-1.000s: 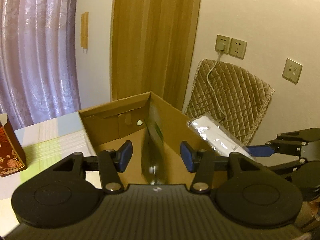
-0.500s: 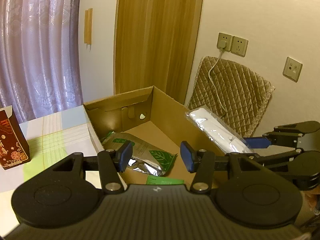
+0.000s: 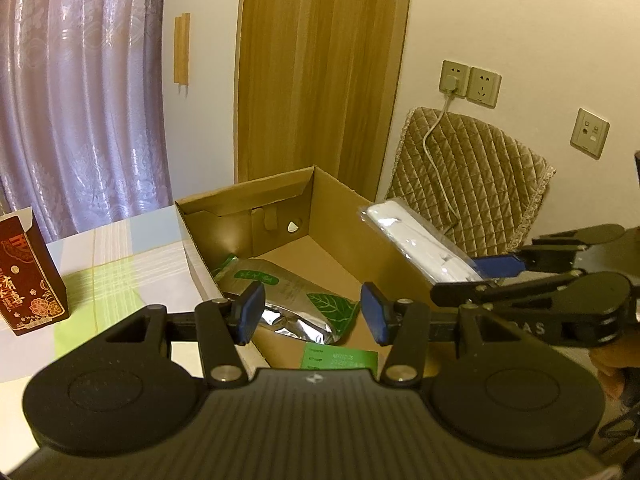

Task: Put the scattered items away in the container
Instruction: 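Open the right tool to drop the wrapped white item into the box, then move both tools back over the remaining items on the table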

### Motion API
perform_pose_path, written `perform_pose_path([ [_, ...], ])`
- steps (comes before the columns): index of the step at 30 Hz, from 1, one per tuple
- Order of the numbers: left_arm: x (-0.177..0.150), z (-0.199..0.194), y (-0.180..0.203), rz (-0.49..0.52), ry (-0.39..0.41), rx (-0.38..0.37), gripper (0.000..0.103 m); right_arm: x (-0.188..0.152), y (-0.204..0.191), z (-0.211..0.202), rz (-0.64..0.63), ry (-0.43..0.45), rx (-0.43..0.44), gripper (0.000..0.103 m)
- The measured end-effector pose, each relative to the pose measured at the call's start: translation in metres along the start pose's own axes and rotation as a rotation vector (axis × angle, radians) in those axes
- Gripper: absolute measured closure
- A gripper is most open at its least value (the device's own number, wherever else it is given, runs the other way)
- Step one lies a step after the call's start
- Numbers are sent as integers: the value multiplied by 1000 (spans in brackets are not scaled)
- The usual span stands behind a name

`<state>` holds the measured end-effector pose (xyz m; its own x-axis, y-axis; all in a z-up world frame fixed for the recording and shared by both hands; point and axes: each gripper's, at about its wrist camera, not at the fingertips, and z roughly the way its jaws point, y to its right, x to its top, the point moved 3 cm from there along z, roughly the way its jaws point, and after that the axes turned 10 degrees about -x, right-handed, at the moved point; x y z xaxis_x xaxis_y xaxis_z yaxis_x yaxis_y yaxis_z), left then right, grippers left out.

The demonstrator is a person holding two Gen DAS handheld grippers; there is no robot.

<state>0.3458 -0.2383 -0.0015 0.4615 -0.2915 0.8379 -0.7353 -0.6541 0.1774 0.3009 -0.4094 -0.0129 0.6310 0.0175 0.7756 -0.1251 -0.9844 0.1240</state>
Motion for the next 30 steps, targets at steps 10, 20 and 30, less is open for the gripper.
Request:
perform_pose_path([
  [10,-5,-3,-5,-3,-13,14,56,-1,-8,20,-2,-30,17,61],
  [20,-10,-11,-8,-10,-19,23,54,-10,-1,10,35,-52,6,61],
  [30,-25,-50,-10,-46,-24,63,43,-13,-8,-25,33,-8,18,14],
])
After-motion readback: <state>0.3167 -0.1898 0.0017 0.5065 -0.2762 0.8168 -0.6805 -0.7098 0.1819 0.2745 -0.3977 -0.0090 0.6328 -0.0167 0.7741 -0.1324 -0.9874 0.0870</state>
